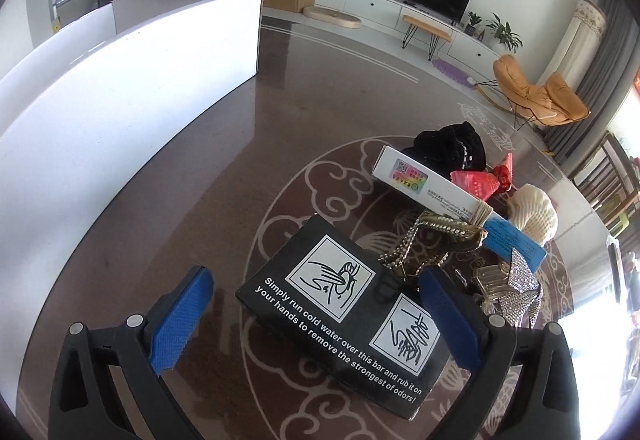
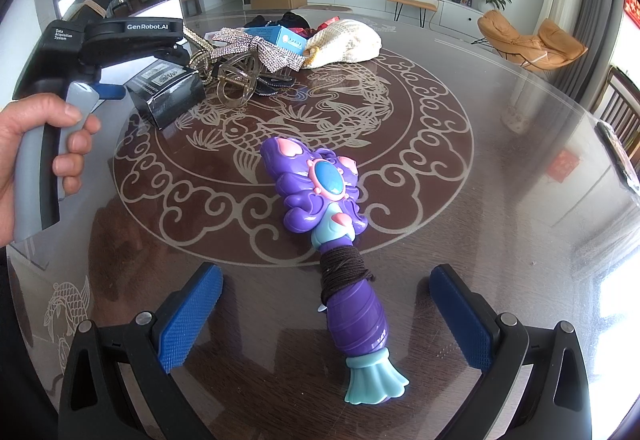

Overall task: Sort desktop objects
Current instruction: 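Grasp the black printed soap box with the left tool while the right tool holds the toy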

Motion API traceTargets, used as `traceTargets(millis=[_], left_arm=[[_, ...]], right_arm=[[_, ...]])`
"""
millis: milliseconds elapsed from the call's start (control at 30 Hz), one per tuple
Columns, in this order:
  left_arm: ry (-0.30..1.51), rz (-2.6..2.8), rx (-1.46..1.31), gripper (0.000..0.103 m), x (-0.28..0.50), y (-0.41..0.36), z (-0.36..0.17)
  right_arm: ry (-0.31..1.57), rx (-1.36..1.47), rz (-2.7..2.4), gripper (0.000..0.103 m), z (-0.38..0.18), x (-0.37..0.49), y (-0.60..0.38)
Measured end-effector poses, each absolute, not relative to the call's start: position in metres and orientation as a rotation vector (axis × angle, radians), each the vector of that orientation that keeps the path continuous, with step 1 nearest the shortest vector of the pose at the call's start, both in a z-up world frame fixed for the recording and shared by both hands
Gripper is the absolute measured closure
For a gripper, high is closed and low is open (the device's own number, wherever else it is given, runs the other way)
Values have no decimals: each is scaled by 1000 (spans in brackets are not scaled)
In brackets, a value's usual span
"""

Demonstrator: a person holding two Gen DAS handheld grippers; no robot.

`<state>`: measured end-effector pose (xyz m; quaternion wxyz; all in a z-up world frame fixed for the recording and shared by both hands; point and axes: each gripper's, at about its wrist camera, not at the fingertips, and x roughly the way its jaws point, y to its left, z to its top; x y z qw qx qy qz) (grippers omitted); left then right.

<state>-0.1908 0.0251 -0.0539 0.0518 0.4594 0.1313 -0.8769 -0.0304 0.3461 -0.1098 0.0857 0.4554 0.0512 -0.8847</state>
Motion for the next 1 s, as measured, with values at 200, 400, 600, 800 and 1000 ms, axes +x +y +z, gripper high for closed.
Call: traceTargets(millis=[200, 400, 600, 800, 1000], left_arm=[[177, -2737, 1430, 0, -164, -6, -46], [388, -2692, 1463, 0, -177, 7, -29], [535, -2378, 1411, 0, -198, 46, -57], [514, -2384, 1367, 0, -213, 50, -67], [442, -2594, 1422, 0, -210, 28, -74]], right_arm=[[153, 1358, -2637, 0, -111, -30, 346], [152, 1358, -2637, 0, -111, -30, 346], [153, 1357, -2637, 0, -111, -30, 346], [152, 1357, -2638, 0, -110, -30, 346], [153, 1358, -2637, 0, -111, -31, 346]])
